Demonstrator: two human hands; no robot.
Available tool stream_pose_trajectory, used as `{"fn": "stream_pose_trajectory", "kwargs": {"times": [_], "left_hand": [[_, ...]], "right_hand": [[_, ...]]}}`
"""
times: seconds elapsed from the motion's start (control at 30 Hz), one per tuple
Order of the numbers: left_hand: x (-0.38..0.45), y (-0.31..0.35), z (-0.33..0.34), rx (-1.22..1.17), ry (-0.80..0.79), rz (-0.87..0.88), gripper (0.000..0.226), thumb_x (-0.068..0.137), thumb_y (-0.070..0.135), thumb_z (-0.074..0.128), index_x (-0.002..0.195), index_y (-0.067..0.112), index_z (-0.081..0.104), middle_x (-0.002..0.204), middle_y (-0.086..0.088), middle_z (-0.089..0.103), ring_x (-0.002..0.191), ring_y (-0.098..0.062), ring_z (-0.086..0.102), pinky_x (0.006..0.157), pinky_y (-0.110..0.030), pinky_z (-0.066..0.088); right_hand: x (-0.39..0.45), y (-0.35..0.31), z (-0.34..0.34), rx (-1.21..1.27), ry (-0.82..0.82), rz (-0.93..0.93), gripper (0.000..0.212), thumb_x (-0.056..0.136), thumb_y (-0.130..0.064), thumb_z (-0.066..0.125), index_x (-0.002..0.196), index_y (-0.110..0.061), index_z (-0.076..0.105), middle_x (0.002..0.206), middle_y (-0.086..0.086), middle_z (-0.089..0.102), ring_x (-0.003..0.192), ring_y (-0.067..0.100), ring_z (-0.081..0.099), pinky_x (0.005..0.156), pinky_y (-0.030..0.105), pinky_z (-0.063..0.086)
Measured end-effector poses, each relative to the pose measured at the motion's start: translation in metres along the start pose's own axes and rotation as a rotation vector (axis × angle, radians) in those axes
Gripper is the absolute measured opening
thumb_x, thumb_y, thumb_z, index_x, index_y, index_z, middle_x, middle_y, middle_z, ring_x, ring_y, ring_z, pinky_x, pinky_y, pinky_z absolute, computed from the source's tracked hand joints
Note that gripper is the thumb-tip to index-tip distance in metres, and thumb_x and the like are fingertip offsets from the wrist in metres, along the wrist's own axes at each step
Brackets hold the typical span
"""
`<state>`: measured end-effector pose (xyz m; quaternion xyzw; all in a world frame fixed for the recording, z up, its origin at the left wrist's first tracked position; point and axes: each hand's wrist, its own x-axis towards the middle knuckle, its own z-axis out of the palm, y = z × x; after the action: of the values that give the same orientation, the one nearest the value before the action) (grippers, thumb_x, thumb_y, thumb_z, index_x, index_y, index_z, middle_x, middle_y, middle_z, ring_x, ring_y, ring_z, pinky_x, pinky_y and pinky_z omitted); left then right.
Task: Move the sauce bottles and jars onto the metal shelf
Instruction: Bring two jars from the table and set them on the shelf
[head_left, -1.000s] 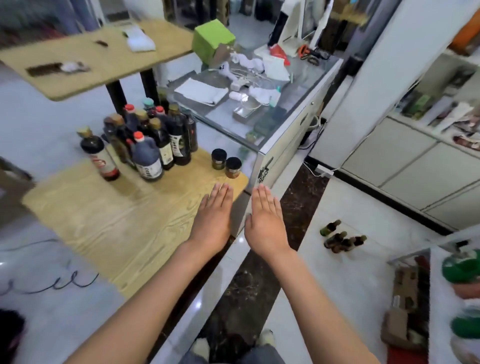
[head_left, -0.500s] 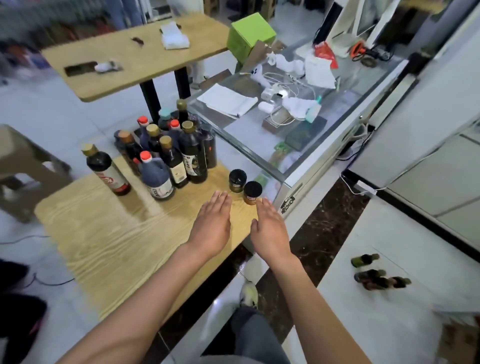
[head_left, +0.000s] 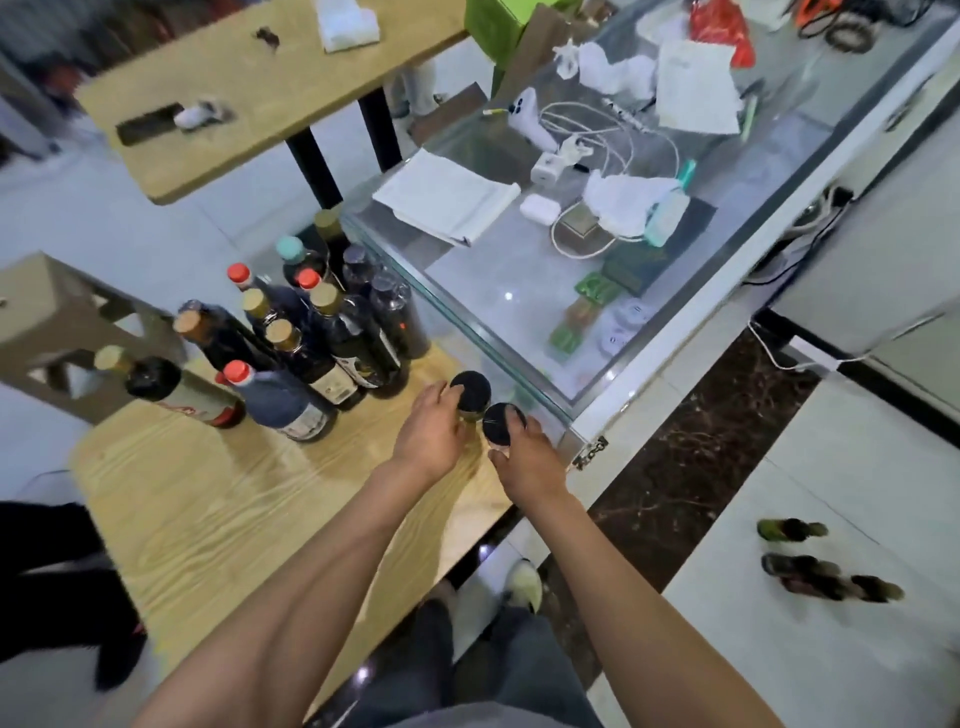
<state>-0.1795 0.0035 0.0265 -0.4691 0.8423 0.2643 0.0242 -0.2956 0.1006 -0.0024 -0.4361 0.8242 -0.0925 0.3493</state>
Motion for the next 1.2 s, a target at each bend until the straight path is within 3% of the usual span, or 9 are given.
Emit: {"fn": "stream_pose_trajectory", "kwargs": {"times": [0.17,0.4,0.57,0.7,0.83,0.97,1.2], "left_hand": [[0.040,-0.009,0.015,0.052,-0.043,0.000,0.066,0.088,0.014,0.060,0.148,0.016,0.033,0.157,-0.018,0.019,0.145,-0.034,0.018,0.118,-0.035,0.021],[0.072,-0.019,0.026,0.038,-0.171,0.093,0.059,0.079,0.011,0.069,0.133,0.004,0.045,0.154,-0.019,0.027,0.144,-0.032,0.025,0.116,-0.038,0.028],[0.073,-0.021,0.034,0.010,-0.124,0.085,0.050,0.080,0.009,0.069,0.125,0.004,0.048,0.152,-0.017,0.031,0.142,-0.030,0.029,0.113,-0.041,0.032],[0.069,-0.017,0.031,0.000,-0.111,0.075,0.041,0.077,0.007,0.068,0.115,0.005,0.052,0.127,-0.014,0.049,0.116,-0.031,0.050,0.097,-0.033,0.042],[0.058,-0.016,0.030,0.024,-0.090,0.060,0.027,0.091,0.007,0.054,0.118,0.002,0.052,0.126,-0.017,0.049,0.113,-0.034,0.049,0.094,-0.038,0.041],[0.038,-0.019,0.025,0.016,-0.059,0.043,0.039,0.077,0.009,0.068,0.112,0.010,0.051,0.123,-0.010,0.051,0.109,-0.030,0.053,0.094,-0.037,0.045],[0.003,-0.027,0.005,-0.082,0.030,0.072,0.040,0.076,0.011,0.076,0.111,0.010,0.055,0.119,-0.007,0.055,0.106,-0.025,0.052,0.088,-0.029,0.039]], "right_hand": [[0.012,-0.009,0.013,-0.131,0.002,0.070,0.062,0.097,-0.040,0.056,0.150,-0.020,0.031,0.157,0.015,0.018,0.136,0.033,0.040,0.099,0.042,0.045],[0.025,-0.016,0.010,-0.132,0.043,0.088,0.036,0.097,-0.030,0.056,0.128,-0.013,0.051,0.132,0.016,0.045,0.115,0.034,0.053,0.090,0.041,0.048],[0.026,-0.018,0.011,-0.142,0.071,0.096,0.034,0.098,-0.028,0.053,0.128,-0.012,0.051,0.131,0.017,0.045,0.112,0.034,0.055,0.087,0.042,0.049],[0.025,-0.013,0.012,-0.130,0.091,0.070,0.033,0.098,-0.031,0.053,0.126,-0.013,0.052,0.132,0.015,0.044,0.111,0.032,0.056,0.085,0.040,0.049],[0.026,-0.005,0.011,-0.119,0.088,0.002,0.031,0.099,-0.032,0.053,0.123,-0.012,0.053,0.130,0.014,0.043,0.110,0.032,0.055,0.083,0.038,0.048],[0.020,0.007,0.010,-0.080,0.072,-0.056,0.029,0.097,-0.033,0.054,0.117,-0.013,0.055,0.128,0.014,0.046,0.109,0.033,0.055,0.085,0.039,0.048],[-0.024,0.021,0.008,0.059,0.151,-0.070,0.044,0.090,-0.044,0.063,0.122,-0.015,0.062,0.121,0.007,0.058,0.103,0.029,0.063,0.083,0.037,0.053]]}}
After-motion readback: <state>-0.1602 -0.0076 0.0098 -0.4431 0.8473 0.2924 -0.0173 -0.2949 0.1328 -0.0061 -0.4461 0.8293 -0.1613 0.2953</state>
